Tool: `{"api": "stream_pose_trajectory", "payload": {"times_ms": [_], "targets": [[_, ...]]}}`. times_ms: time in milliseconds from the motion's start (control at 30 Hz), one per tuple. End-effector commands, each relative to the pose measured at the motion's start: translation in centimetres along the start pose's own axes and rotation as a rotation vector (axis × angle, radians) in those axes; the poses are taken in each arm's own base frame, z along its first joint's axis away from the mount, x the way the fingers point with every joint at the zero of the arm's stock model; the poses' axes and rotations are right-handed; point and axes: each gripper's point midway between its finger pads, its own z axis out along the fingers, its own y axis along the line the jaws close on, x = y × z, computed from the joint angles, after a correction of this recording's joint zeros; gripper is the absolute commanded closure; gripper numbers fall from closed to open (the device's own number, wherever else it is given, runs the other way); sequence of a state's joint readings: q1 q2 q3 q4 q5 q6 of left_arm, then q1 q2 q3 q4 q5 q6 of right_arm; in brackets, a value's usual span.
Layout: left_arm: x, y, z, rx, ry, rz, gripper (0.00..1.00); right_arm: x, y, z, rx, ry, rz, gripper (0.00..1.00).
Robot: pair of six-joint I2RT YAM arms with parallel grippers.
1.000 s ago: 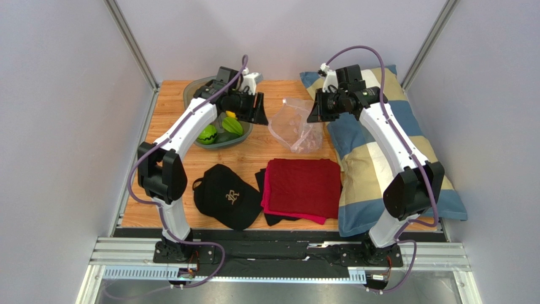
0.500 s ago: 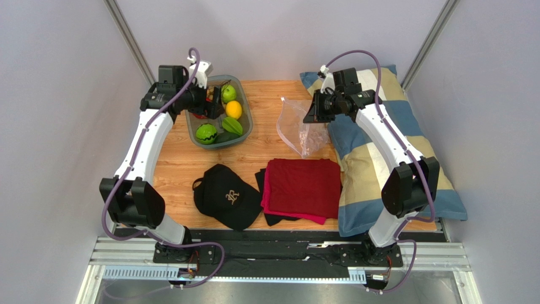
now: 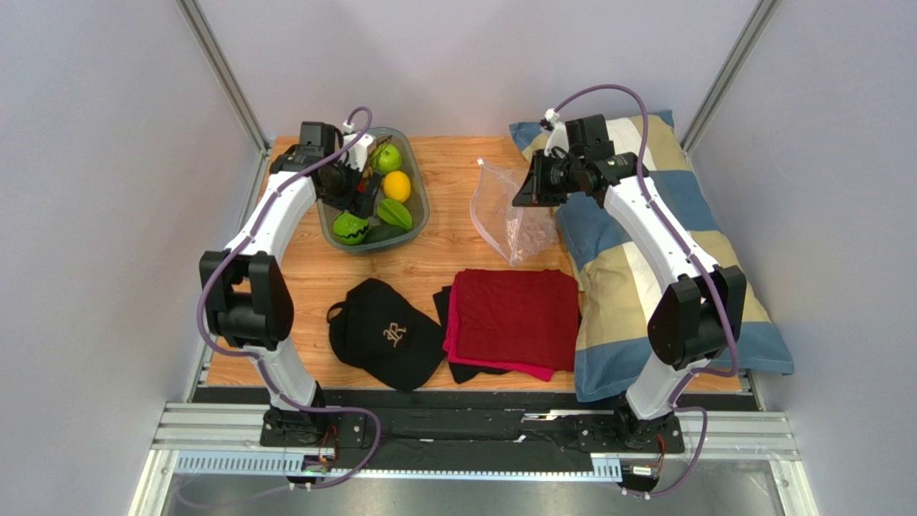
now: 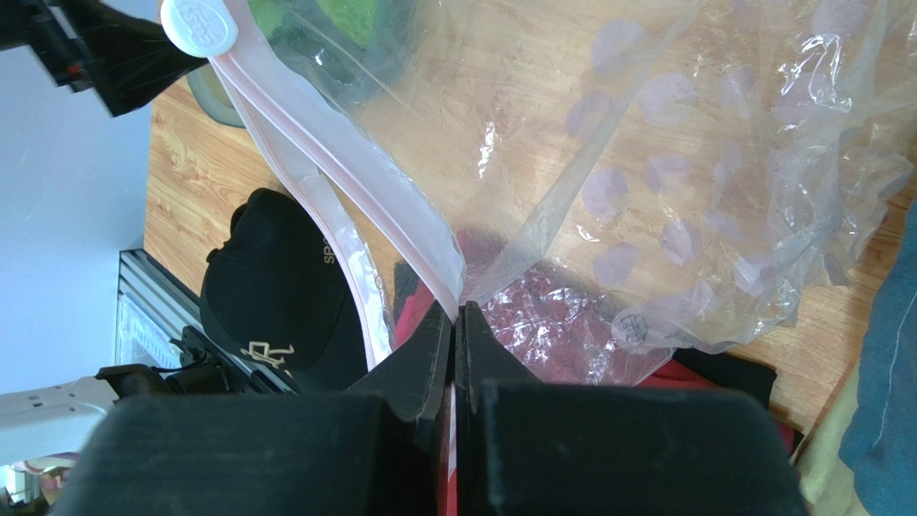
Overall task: Place the food in the zip-top bag and seal the zipper
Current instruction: Pick up the fake fruit from the bin.
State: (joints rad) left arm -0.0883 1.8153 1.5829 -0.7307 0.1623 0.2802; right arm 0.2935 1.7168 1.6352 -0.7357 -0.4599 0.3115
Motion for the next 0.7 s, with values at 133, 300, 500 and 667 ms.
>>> {"api": "stream_pose_trajectory", "payload": {"times_ms": [133, 300, 500, 667], "targets": [[0.5, 1.5, 2.9, -0.031, 0.056, 0.005, 0.07, -1.1, 0.9, 0.0, -0.039, -0.037, -0.013, 1.0], [1.1, 1.9, 5.0, -0.035, 0.101, -0.014, 0.08, -1.1, 1.2, -0.1, -0.049, -0.037, -0.015, 1.0], [2.4, 2.3, 6.6, -0.05, 0.152, -0.024, 0.09, -1.1, 1.4, -0.2, -0.061, -0.035, -0.017, 1.0], [1.8, 2.5, 6.5, -0.058, 0.136, -0.025, 0.19, -1.1, 1.5, 0.0, -0.072, -0.029, -0.013, 1.0]]}}
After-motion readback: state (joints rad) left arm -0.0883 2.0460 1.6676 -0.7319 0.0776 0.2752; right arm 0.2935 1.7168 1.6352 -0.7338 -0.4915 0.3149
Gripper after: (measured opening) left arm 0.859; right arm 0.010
